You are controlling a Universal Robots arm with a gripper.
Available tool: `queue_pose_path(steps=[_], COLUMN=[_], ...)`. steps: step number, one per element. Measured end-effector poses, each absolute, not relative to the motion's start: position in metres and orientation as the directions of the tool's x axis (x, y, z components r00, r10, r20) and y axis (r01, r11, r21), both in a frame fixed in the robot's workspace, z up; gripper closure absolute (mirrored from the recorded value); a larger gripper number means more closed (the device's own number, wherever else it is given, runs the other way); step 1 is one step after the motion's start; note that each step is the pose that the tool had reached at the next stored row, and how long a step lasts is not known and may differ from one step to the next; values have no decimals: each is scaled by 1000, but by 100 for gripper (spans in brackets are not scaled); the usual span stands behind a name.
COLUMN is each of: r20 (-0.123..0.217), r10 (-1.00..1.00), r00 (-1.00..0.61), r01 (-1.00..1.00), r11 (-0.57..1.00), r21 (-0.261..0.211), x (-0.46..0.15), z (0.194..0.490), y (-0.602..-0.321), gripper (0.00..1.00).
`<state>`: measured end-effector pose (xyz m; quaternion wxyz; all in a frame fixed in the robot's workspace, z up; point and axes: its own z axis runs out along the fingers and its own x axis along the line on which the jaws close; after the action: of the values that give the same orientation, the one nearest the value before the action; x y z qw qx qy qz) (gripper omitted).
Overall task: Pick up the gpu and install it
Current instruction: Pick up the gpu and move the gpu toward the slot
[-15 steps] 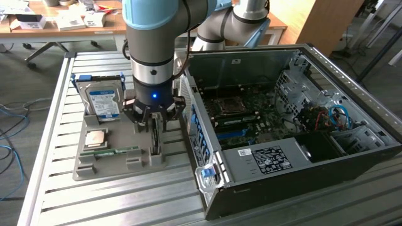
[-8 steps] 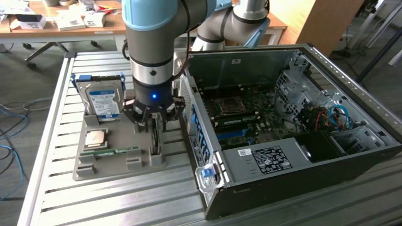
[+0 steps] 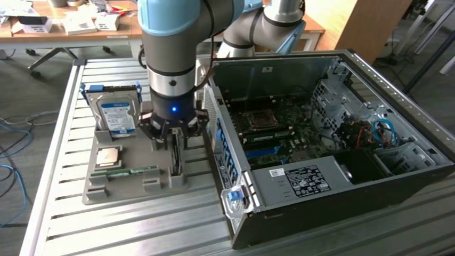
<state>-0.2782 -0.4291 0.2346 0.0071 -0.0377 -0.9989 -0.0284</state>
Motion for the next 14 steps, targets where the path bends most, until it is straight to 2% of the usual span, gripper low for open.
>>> queue_pose_path(steps=[14], r20=[16], r10=[75], r00=[-997], r01=[76], r11=[996], r21=[56], x=[-281], z=[231], y=[-428], gripper=[51])
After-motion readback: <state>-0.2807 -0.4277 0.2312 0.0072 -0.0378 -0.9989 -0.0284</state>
